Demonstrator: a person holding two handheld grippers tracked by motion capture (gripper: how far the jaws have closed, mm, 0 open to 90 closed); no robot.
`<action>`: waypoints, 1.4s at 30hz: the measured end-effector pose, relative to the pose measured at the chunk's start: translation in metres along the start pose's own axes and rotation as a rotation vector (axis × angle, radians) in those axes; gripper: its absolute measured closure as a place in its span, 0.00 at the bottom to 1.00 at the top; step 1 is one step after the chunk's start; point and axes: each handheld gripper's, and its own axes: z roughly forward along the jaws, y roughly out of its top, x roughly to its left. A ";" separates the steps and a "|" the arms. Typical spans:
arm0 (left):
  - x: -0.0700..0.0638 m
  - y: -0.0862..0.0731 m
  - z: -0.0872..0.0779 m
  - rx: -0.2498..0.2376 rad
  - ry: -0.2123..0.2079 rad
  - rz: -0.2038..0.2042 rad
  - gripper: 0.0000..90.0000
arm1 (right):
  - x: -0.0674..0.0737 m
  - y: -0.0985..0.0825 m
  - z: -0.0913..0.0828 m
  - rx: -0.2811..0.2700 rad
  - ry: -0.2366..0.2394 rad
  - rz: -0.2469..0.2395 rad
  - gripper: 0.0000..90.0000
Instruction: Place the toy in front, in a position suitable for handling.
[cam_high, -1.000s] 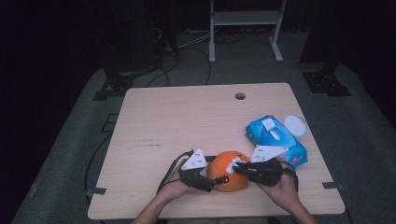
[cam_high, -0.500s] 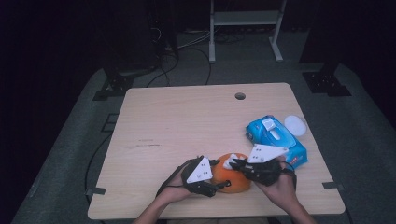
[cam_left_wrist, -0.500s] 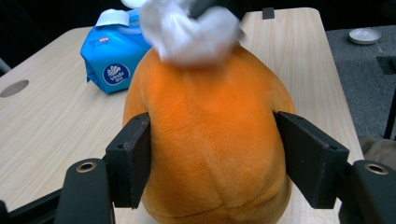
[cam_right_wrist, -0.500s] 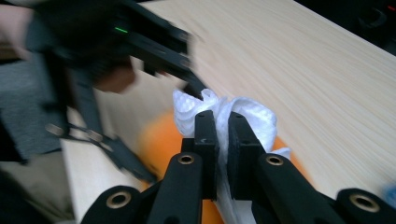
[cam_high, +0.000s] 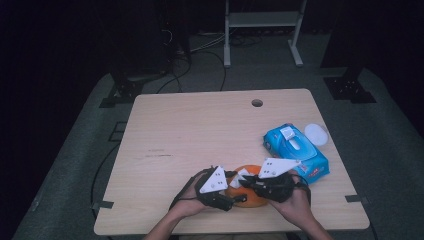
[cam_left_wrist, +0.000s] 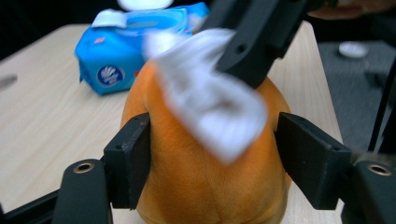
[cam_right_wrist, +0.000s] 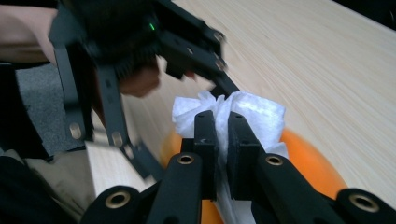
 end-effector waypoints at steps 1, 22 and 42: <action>-0.001 0.000 0.000 0.010 0.004 0.022 0.34 | 0.003 0.002 0.001 0.000 -0.003 -0.014 0.92; 0.012 -0.009 -0.004 0.003 0.003 -0.065 0.29 | -0.005 -0.009 -0.001 0.051 -0.027 -0.012 0.93; 0.013 -0.010 -0.003 0.013 0.017 -0.054 0.33 | -0.007 -0.014 -0.006 0.075 -0.041 -0.023 0.93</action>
